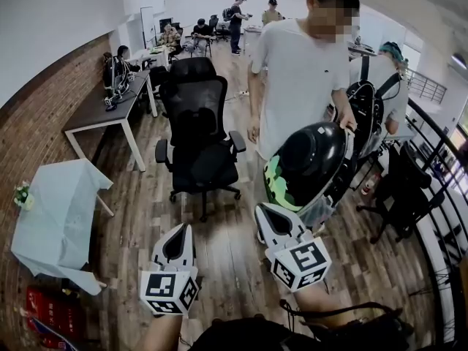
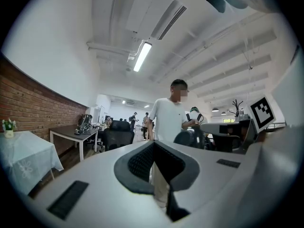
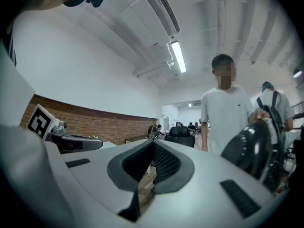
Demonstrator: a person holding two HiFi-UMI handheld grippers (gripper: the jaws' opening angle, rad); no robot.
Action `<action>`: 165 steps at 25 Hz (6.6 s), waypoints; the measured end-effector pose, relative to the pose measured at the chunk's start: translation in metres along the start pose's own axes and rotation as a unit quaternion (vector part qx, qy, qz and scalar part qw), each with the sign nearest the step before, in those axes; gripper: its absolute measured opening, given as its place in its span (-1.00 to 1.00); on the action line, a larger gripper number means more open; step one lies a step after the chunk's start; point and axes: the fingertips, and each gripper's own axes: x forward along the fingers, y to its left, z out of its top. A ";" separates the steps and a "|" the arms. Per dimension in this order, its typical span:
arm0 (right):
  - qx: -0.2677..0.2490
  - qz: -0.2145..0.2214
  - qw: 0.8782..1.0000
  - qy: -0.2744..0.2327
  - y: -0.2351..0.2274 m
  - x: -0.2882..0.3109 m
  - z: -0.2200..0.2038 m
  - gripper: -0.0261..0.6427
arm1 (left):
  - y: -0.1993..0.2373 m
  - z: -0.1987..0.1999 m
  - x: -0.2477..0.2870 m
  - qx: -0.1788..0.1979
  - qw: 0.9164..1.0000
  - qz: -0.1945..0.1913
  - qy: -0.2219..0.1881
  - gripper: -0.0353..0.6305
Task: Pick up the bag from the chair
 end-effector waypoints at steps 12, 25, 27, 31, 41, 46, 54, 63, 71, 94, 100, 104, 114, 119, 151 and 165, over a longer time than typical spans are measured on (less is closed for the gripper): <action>-0.002 -0.011 1.000 0.010 0.020 0.028 -0.013 -0.89 | 0.040 -0.007 -0.007 -0.010 1.000 -0.008 -0.004 -0.87; 0.001 -0.013 1.000 0.022 -0.001 0.088 -0.030 -0.89 | 0.085 -0.024 0.037 -0.004 1.000 0.002 0.005 -0.87; 0.002 -0.011 1.000 0.021 -0.014 0.101 -0.032 -0.89 | 0.090 -0.028 0.054 -0.002 1.000 0.009 0.009 -0.87; 0.000 -0.010 1.000 0.018 -0.051 0.127 -0.035 -0.89 | 0.091 -0.035 0.099 0.006 1.000 0.013 0.014 -0.87; 0.004 0.013 0.999 0.030 -0.150 0.201 -0.039 -0.89 | 0.092 -0.044 0.236 0.017 0.999 0.015 0.036 -0.86; 0.012 0.016 0.999 0.031 -0.193 0.237 -0.041 -0.89 | 0.091 -0.048 0.296 0.017 0.999 -0.004 0.047 -0.86; 0.023 0.001 0.999 0.024 -0.245 0.259 -0.041 -0.88 | 0.089 -0.058 0.342 0.026 0.998 0.006 0.061 -0.86; 0.019 0.004 0.999 0.048 -0.257 0.320 -0.061 -0.82 | 0.128 -0.079 0.399 0.010 0.997 -0.010 0.074 -0.86; 0.009 -0.005 0.998 0.064 -0.252 0.392 -0.064 -0.57 | 0.189 -0.098 0.447 0.026 0.995 -0.029 0.096 -0.86; 0.022 -0.013 0.985 0.173 -0.261 0.555 -0.151 -0.45 | 0.299 -0.359 0.548 0.067 0.931 -0.067 0.353 0.08; 0.041 -0.008 0.979 0.201 -0.283 0.565 -0.192 -0.43 | 0.278 -0.433 0.570 0.097 0.904 -0.086 0.407 0.12; 0.053 0.016 0.973 0.225 -0.297 0.576 -0.225 -0.41 | 0.272 -0.475 0.584 0.111 0.891 -0.076 0.435 0.14; 0.057 0.081 0.966 0.239 -0.355 0.616 -0.275 -0.37 | 0.259 -0.569 0.627 0.196 0.847 -0.041 0.492 0.14; 0.059 0.104 0.959 0.258 -0.377 0.633 -0.299 -0.37 | 0.261 -0.607 0.629 0.254 0.815 -0.031 0.520 0.13; 0.091 0.089 0.961 0.246 -0.378 0.618 -0.314 -0.36 | 0.322 -0.582 0.640 0.281 0.844 -0.026 0.457 -0.70; 0.095 0.070 0.971 0.209 -0.373 0.621 -0.255 -0.36 | 0.397 -0.468 0.662 0.205 0.886 0.040 0.414 -0.71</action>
